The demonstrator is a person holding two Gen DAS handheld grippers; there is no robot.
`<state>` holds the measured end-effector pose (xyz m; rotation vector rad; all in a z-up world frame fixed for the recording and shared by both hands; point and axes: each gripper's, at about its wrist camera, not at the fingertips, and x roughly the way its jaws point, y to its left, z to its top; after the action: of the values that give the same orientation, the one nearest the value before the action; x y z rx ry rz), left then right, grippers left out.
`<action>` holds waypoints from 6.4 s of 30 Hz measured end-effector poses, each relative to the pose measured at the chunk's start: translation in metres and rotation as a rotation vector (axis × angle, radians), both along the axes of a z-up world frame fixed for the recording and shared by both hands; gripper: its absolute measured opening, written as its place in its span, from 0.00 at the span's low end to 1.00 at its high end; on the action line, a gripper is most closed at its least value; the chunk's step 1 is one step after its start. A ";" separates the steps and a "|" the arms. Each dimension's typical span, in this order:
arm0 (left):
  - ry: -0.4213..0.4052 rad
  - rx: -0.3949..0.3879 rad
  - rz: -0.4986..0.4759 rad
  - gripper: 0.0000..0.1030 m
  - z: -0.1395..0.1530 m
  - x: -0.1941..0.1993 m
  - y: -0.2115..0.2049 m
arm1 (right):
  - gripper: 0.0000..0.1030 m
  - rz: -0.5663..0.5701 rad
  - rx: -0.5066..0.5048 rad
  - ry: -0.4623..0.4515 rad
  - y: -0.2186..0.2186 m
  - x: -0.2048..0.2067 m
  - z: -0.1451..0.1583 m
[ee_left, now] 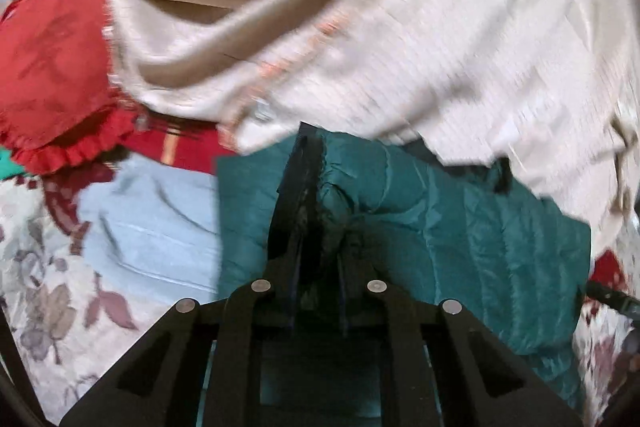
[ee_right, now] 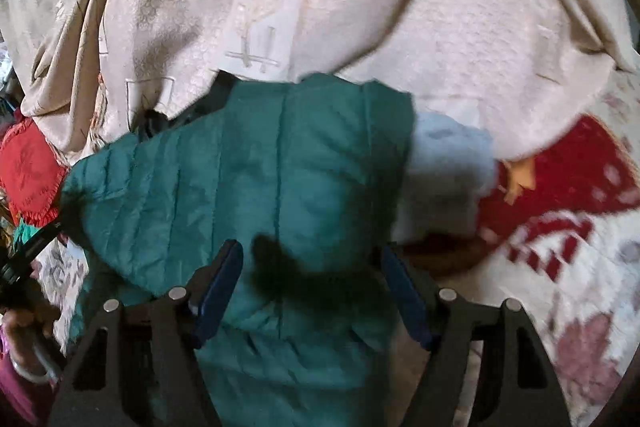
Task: Fold large clothes
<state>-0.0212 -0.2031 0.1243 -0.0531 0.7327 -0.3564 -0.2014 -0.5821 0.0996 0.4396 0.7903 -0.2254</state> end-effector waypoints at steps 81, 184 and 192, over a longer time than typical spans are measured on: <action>0.023 0.266 -0.017 0.22 -0.072 -0.002 -0.047 | 0.64 0.124 -0.289 0.095 0.069 0.029 -0.025; 0.152 0.261 0.008 0.22 -0.066 -0.233 0.142 | 0.89 0.125 -0.124 0.276 0.168 -0.222 -0.063; 0.162 0.265 0.008 0.22 -0.069 -0.233 0.142 | 0.89 0.123 -0.124 0.281 0.169 -0.224 -0.063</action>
<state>-0.2540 -0.0613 0.0549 0.1669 0.9345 -0.2472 -0.4253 -0.4133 0.0369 0.2430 1.0685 -0.2227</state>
